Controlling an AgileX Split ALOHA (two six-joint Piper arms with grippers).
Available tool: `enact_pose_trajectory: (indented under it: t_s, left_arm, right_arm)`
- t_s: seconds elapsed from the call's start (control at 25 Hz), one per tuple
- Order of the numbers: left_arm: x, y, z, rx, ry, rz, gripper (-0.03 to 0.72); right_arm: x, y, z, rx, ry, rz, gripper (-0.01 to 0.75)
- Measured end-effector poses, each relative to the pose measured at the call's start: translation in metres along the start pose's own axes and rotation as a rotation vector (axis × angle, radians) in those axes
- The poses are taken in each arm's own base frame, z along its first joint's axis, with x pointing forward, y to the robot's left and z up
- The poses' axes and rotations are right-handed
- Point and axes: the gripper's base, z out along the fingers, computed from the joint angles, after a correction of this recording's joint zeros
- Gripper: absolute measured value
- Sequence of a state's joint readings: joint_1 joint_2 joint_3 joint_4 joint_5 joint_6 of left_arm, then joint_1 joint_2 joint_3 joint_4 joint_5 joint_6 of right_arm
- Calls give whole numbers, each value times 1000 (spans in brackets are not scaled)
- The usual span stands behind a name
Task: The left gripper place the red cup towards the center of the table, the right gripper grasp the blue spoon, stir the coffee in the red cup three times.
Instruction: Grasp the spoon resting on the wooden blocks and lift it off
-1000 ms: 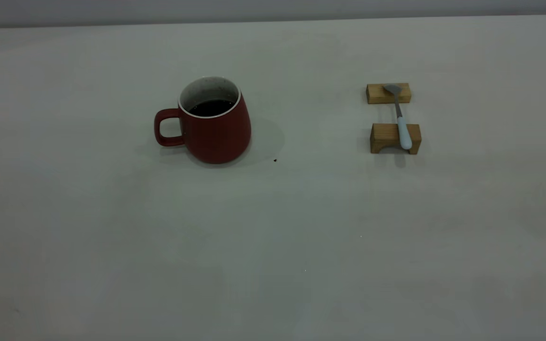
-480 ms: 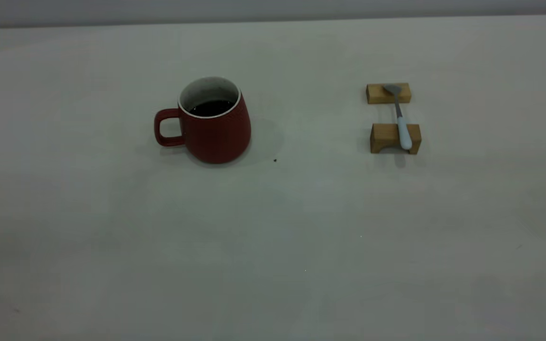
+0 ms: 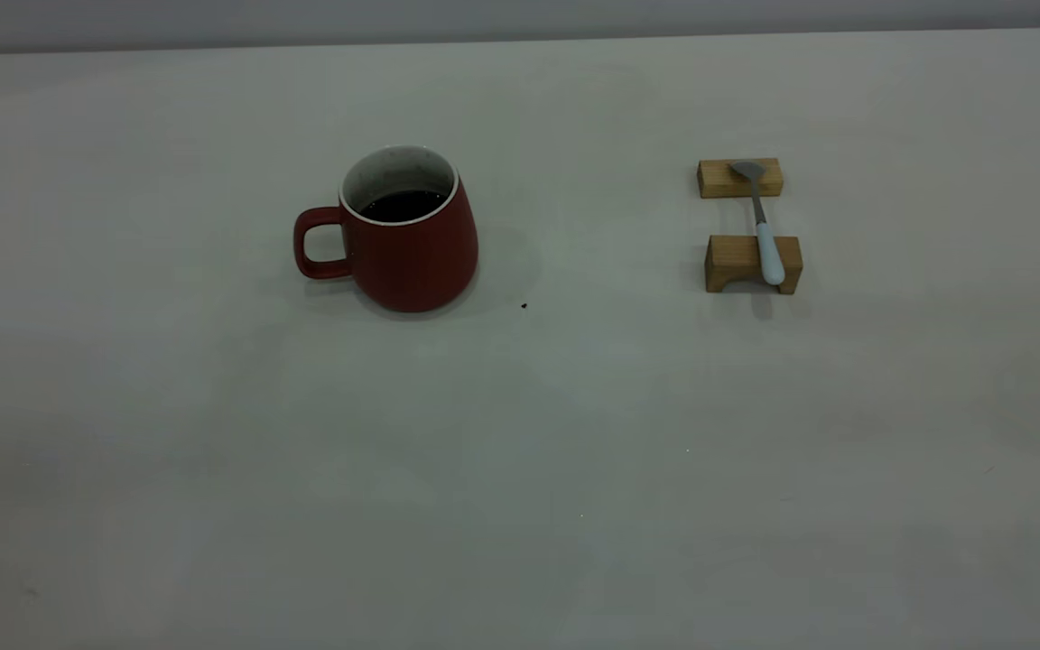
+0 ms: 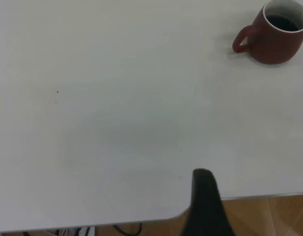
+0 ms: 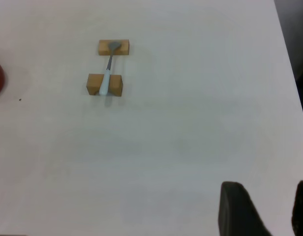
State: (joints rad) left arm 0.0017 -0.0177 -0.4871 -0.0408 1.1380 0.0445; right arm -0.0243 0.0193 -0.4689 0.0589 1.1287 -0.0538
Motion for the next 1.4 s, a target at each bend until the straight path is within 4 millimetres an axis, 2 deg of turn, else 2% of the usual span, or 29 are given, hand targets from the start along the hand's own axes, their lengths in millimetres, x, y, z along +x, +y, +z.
enact_pose_trajectory:
  t_s: [0.72,0.84,0.96,1.08,1.16,1.24,1.4]
  left_arm:
    - [0,0,0,0,0,0,594]
    - [0,0,0,0,0,1,594]
    - [0,0,0,0,0,3,594]
    - [0,0,0,0,-1,3,594]
    - [0,0,0,0,-1,3,594]
    - [0,0,0,0,-1,3,594]
    - [0,0,0,0,-1,3,594]
  right_arm:
    - [0,2,0,-22,-1,10,316]
    - [-6,2,-1,-20,5,10,370]
    - [-19,1,1,-21,41,13,483]
    - [-35,0,14,-22,99,21,610]
    - [-45,0,28,-28,139,31,667]
    - [-54,-1,44,-36,174,40,695]
    - [-72,-1,83,-64,248,47,701]
